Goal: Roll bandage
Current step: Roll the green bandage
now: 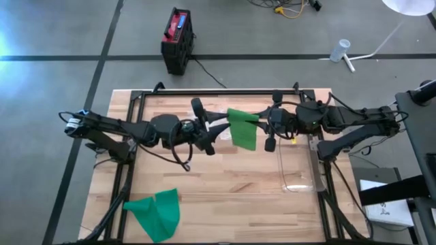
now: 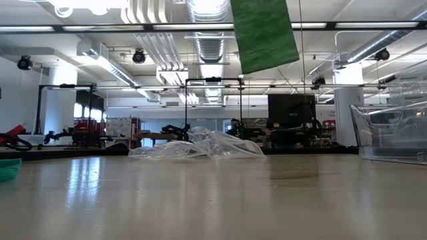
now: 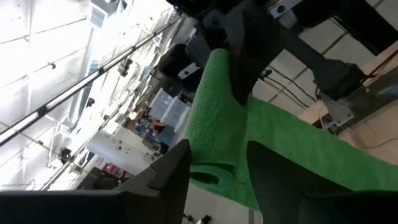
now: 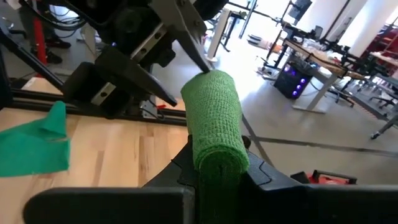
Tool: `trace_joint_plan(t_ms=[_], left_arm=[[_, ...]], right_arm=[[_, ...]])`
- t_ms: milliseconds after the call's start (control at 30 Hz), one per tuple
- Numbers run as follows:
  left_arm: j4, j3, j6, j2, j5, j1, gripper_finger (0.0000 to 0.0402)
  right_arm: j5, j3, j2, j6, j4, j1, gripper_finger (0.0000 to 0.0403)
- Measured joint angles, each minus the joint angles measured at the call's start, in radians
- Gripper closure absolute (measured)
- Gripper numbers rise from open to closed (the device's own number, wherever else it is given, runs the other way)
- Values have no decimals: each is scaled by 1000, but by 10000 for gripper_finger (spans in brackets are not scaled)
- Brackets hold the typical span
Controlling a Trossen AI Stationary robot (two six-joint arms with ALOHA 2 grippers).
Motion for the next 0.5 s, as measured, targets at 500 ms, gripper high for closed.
trace_joint_plan(t_ms=[500], left_arm=[[14, 0, -26, 2, -9, 13, 384]], right_arm=[[-53, 0, 3, -2, -6, -1, 364]])
